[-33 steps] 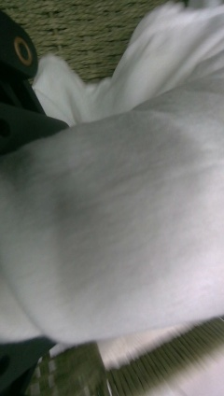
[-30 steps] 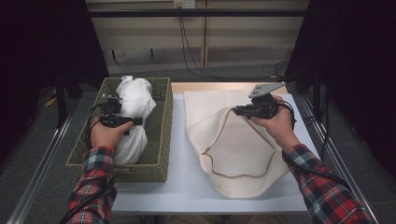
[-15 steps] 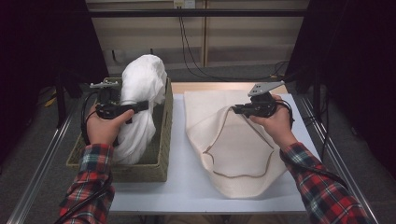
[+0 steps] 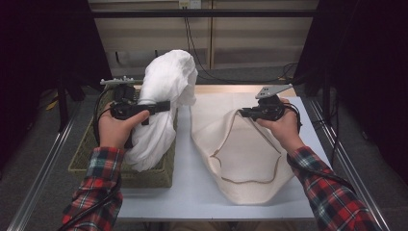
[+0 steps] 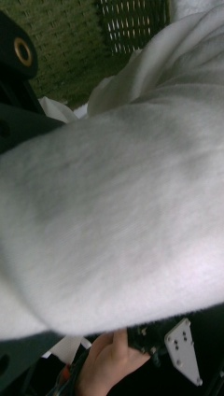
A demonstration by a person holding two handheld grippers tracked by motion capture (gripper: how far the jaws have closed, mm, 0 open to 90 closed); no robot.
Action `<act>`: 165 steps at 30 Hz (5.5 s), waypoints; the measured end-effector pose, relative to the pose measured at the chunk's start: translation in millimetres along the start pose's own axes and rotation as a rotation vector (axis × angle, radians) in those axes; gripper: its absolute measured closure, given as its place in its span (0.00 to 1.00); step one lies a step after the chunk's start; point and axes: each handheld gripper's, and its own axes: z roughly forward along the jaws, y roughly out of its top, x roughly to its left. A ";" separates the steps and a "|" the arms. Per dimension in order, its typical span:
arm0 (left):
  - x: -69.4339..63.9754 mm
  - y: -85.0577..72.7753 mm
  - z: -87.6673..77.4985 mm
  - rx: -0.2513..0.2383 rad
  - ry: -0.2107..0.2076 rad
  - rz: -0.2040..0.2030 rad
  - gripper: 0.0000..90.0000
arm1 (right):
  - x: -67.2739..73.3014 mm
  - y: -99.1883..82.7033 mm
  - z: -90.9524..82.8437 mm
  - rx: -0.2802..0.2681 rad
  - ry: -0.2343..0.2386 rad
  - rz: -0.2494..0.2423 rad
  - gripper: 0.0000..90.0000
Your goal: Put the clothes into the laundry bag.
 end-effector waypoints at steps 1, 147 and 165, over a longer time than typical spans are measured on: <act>-1.9 -0.2 0.7 0.003 -0.011 0.003 0.63 | -0.5 -0.3 0.7 -0.001 0.004 0.002 0.99; -117.0 -50.4 97.7 0.477 -0.404 0.255 0.62 | 4.1 26.7 11.2 -0.035 0.036 0.018 0.98; -87.5 -53.2 101.4 0.489 -0.119 0.180 0.62 | -0.8 30.6 -10.0 -0.071 0.025 0.005 0.98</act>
